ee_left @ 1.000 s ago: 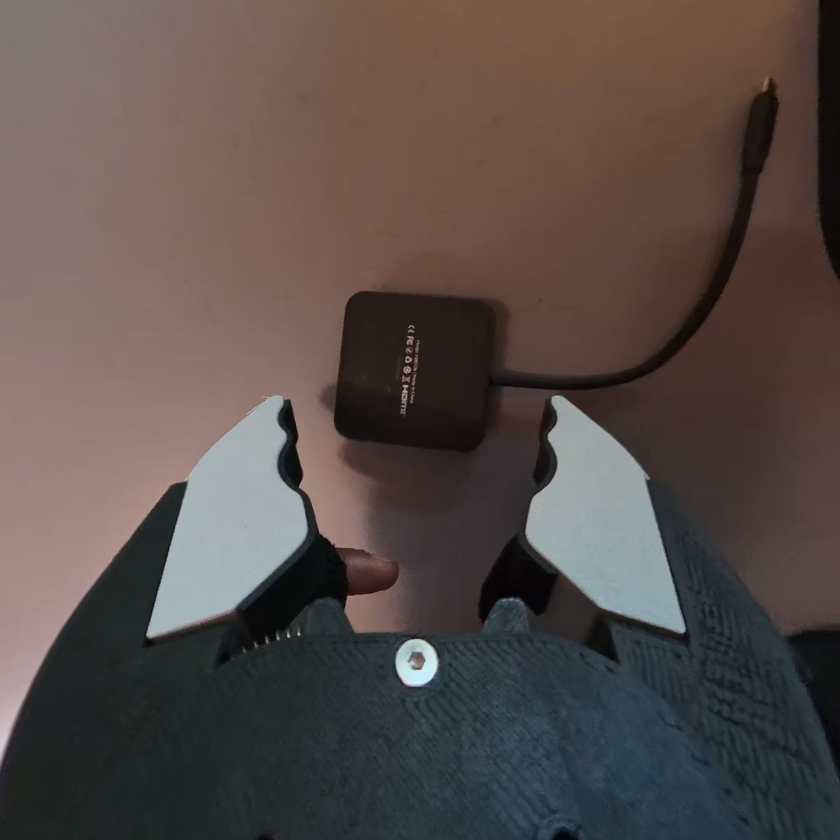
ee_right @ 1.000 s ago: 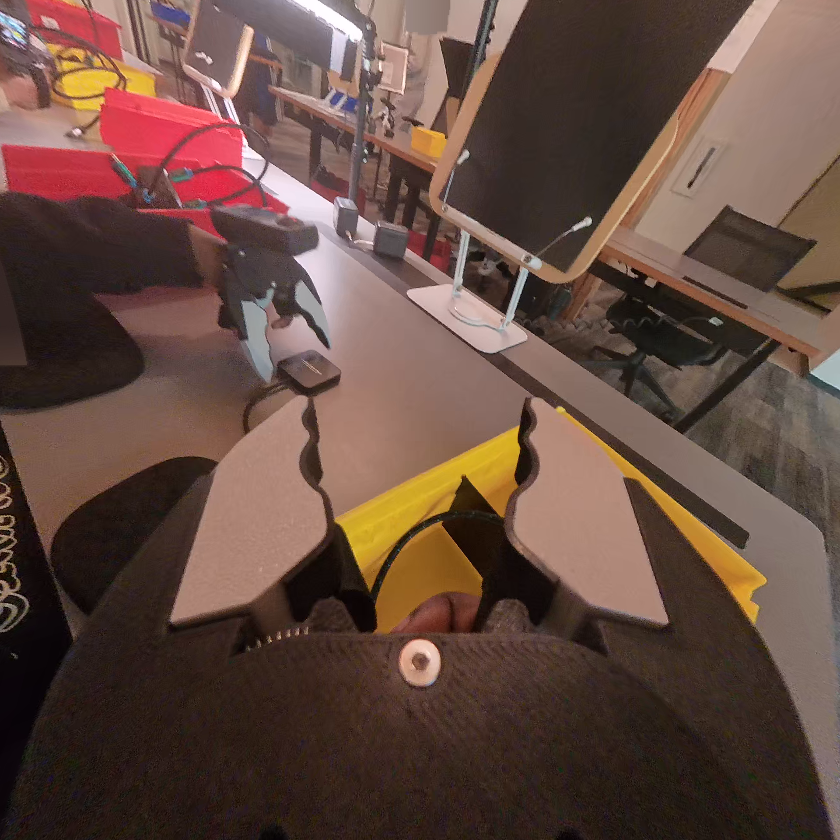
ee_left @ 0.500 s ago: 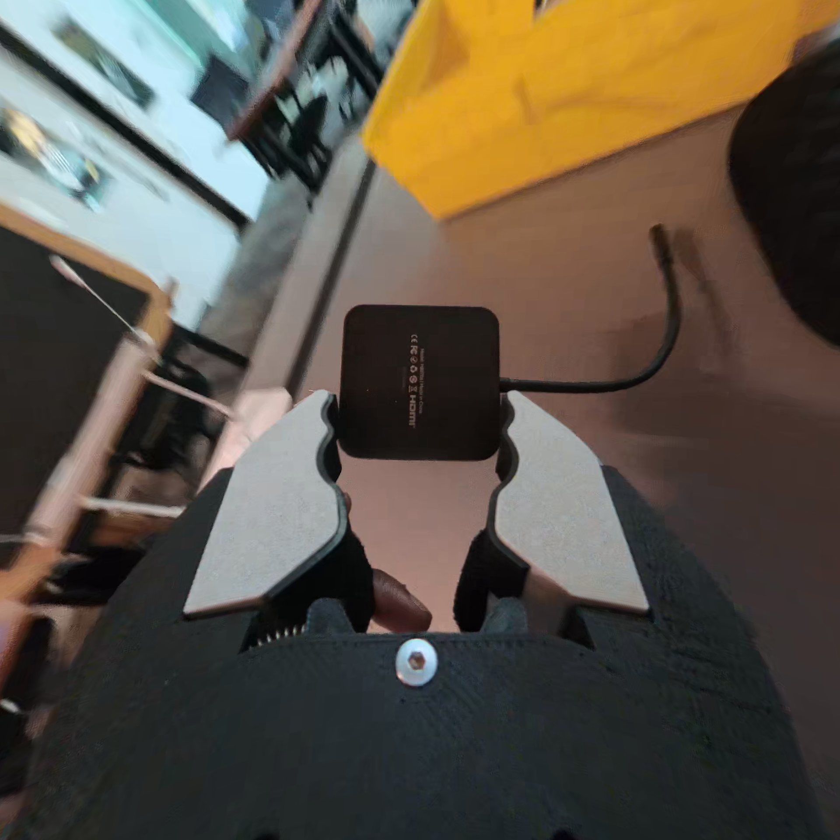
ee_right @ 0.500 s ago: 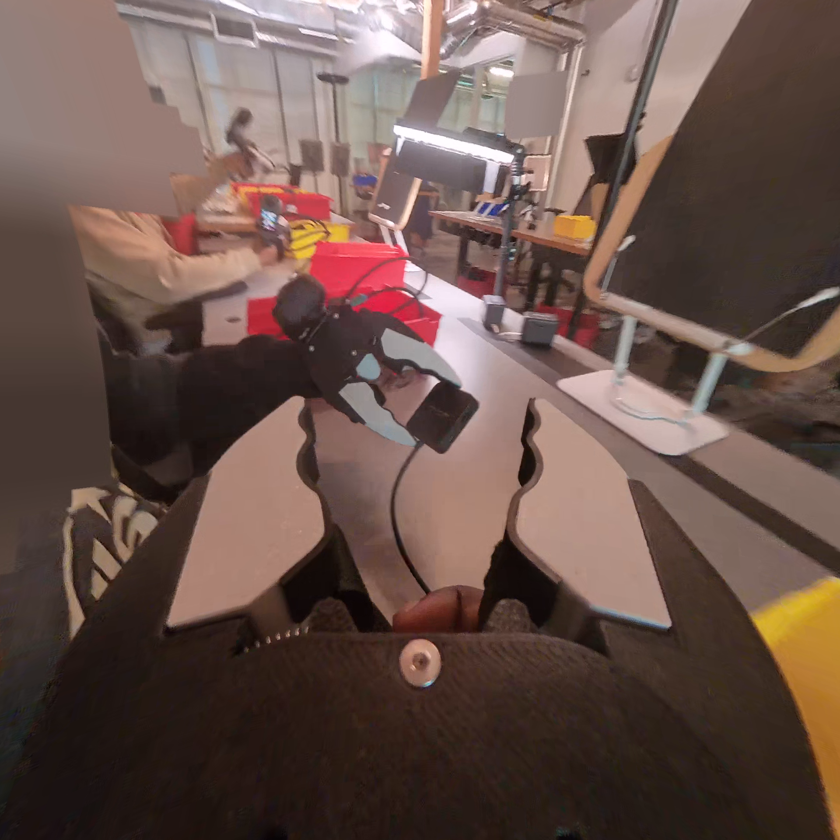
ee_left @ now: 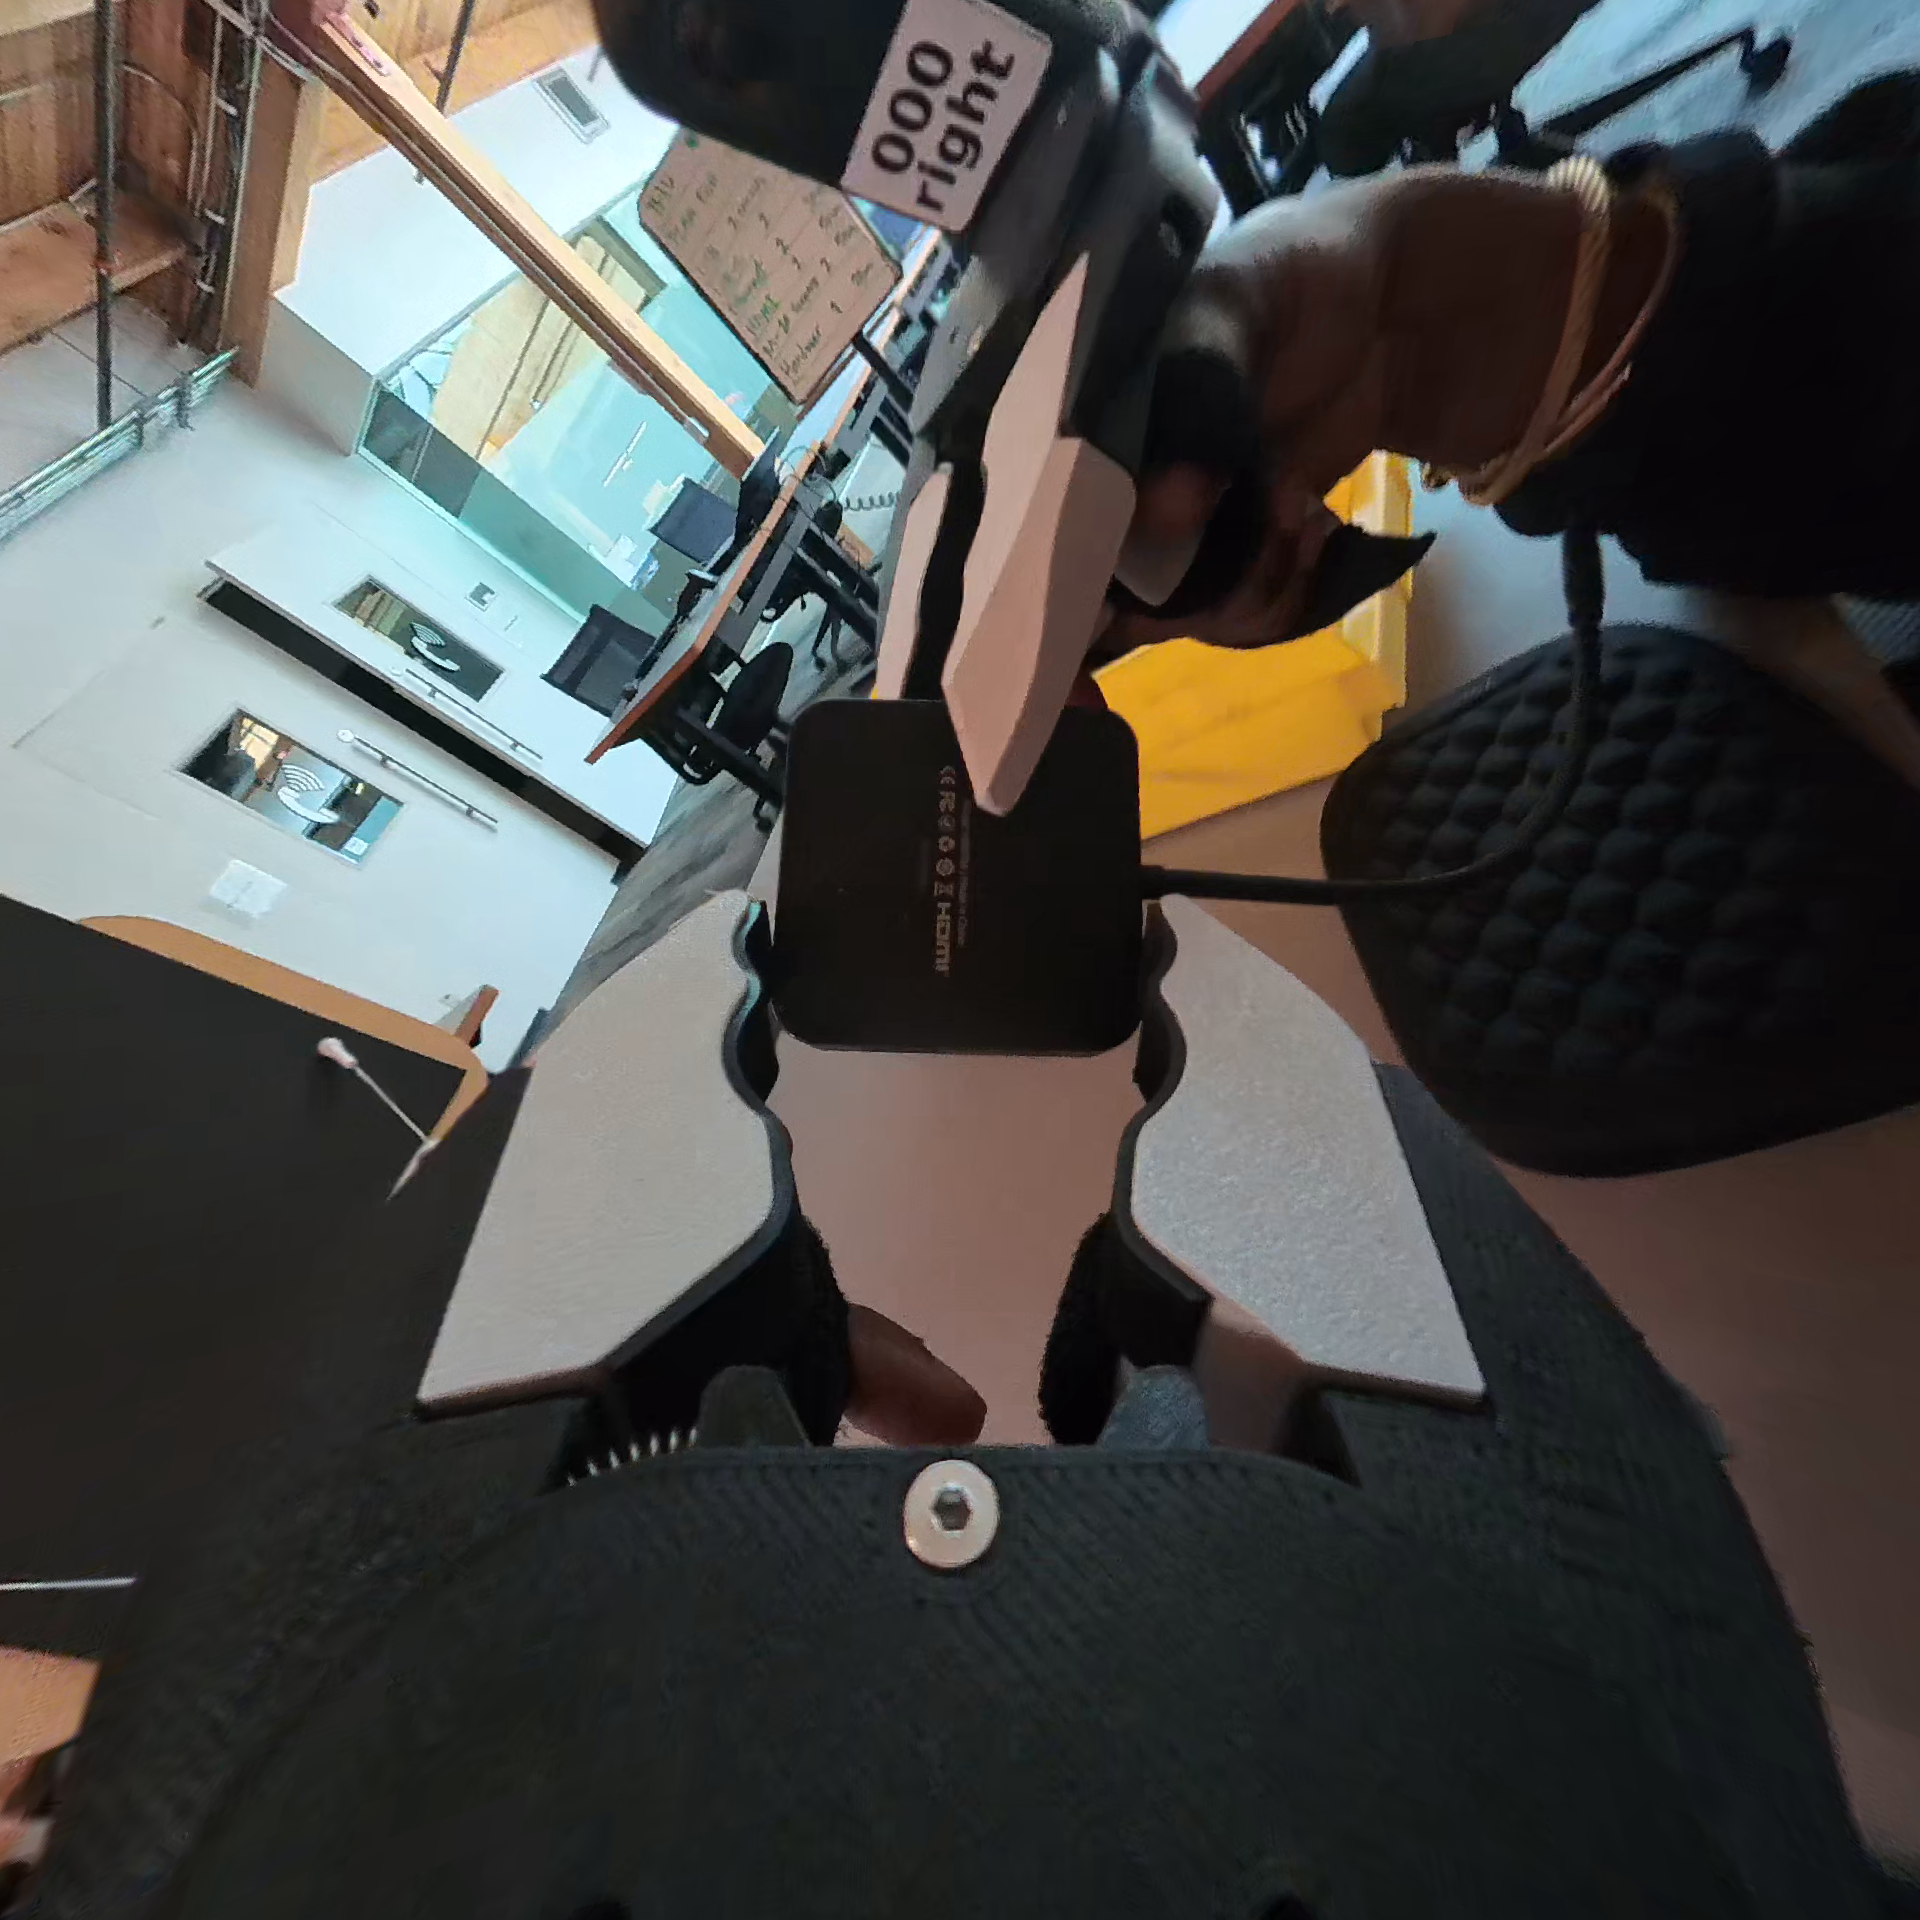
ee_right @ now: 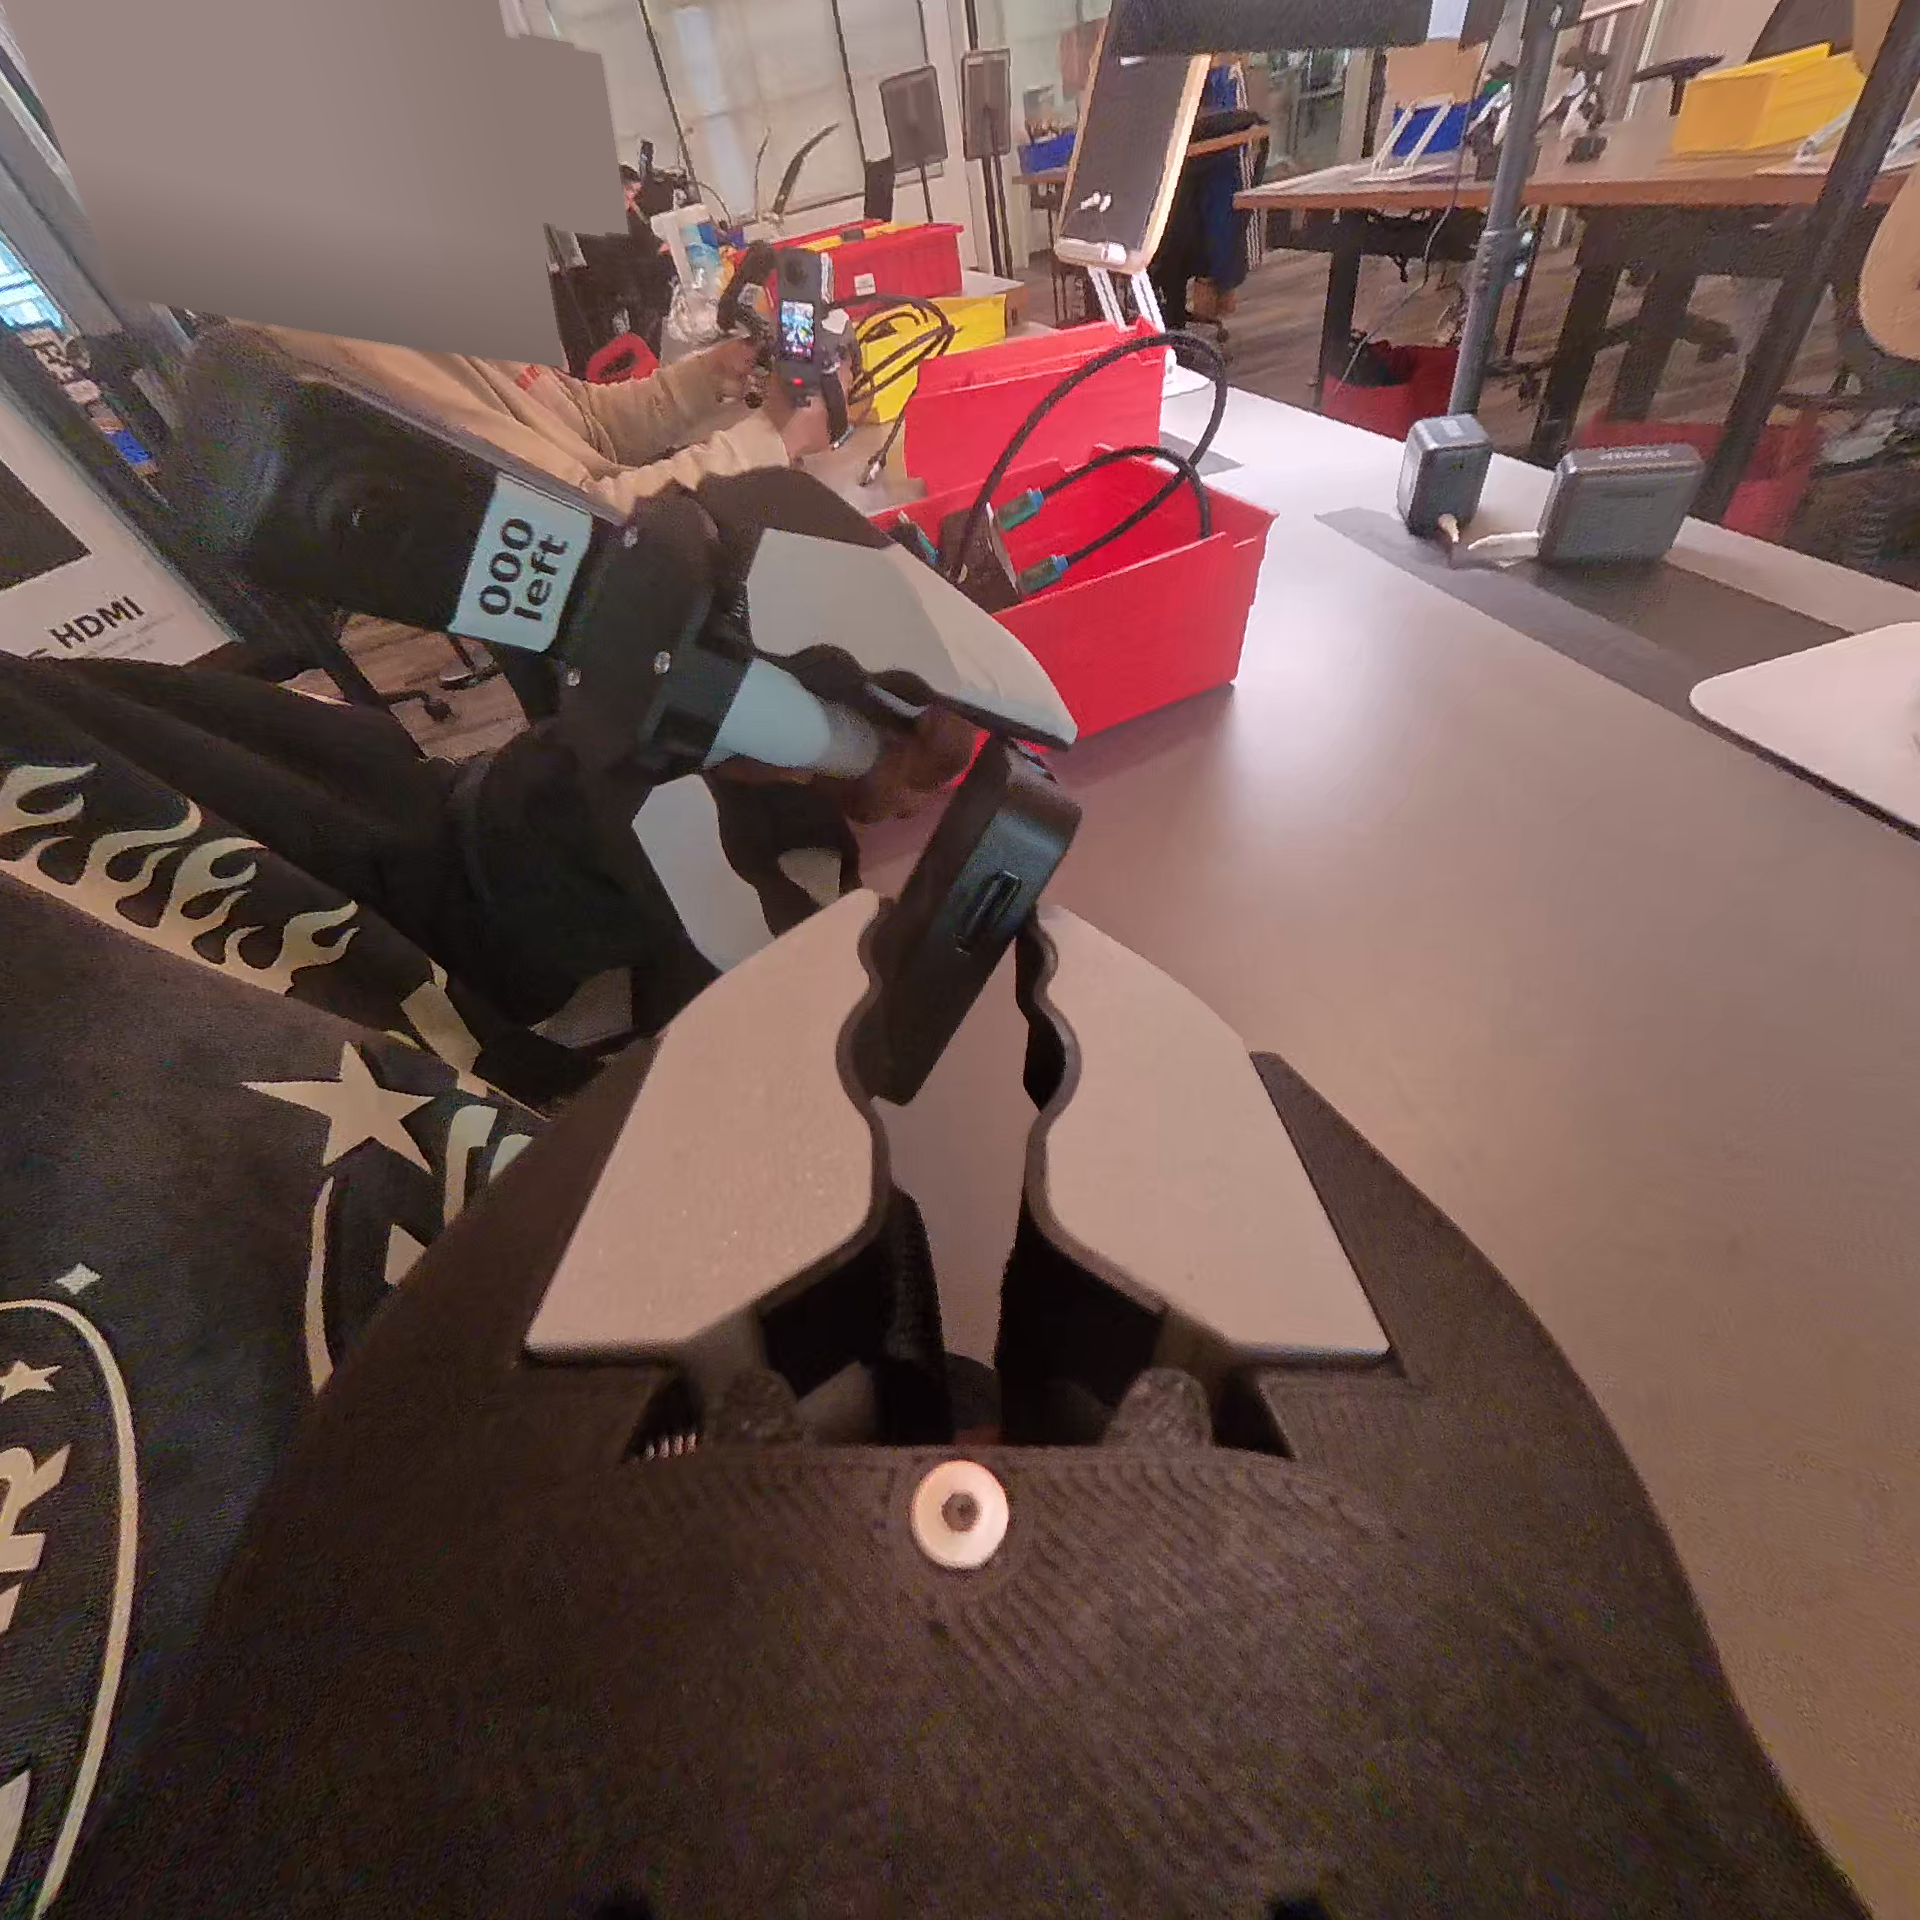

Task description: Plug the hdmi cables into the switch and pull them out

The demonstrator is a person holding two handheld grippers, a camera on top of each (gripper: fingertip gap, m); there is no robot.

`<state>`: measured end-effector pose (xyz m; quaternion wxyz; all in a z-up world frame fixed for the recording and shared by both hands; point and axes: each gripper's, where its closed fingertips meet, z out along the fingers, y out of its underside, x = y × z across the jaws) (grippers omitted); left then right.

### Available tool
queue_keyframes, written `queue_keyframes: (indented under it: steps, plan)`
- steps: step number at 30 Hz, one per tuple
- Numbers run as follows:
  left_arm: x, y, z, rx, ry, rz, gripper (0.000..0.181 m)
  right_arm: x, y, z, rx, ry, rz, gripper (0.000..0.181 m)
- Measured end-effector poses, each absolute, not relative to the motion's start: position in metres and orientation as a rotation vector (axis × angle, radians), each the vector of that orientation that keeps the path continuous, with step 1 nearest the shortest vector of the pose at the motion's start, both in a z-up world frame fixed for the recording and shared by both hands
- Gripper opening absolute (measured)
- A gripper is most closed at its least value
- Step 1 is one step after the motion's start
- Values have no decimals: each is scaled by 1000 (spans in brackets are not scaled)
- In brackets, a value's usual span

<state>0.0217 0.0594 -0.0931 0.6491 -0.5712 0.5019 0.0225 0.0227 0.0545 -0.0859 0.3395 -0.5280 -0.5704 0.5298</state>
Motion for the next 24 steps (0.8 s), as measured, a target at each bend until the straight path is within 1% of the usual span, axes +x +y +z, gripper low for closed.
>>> queue_keyframes:
  steps: [1,2,4,6,7,10,13,15,18,19,22,24]
  plan:
    - [22,59,-89,-1301,1100,2,63,25,58,-85,-1369,-1479,1340,16]
    - [21,58,-83,-1307,1039,-86,42,28,69,-86,-1364,-1462,1237,14]
    - [15,56,-77,-1369,920,-310,40,41,83,-75,-1349,-1391,1184,15]
    - [-1,67,-88,-1501,779,-477,48,59,93,-55,-1307,-1332,1200,14]
    - [-11,75,-102,-1596,711,-531,52,68,103,-46,-1300,-1303,1159,14]
    - [-36,91,-170,-1944,616,-543,54,97,144,-21,-1281,-1252,925,14]
    - [-41,88,-223,-2169,695,-489,68,116,178,-10,-1234,-1365,773,15]
    - [-38,88,-238,-2186,775,-417,74,125,203,-19,-1240,-1502,668,15]
    - [-33,94,-246,-2115,914,-248,91,140,239,-54,-1273,-1782,494,15]
    - [-32,97,-249,-2084,971,-182,92,146,253,-67,-1317,-1838,449,15]
    - [-24,99,-258,-2047,1058,-144,90,159,280,-104,-1465,-1964,419,15]
    - [-20,99,-266,-2079,1054,-202,83,163,290,-126,-1530,-2015,433,15]
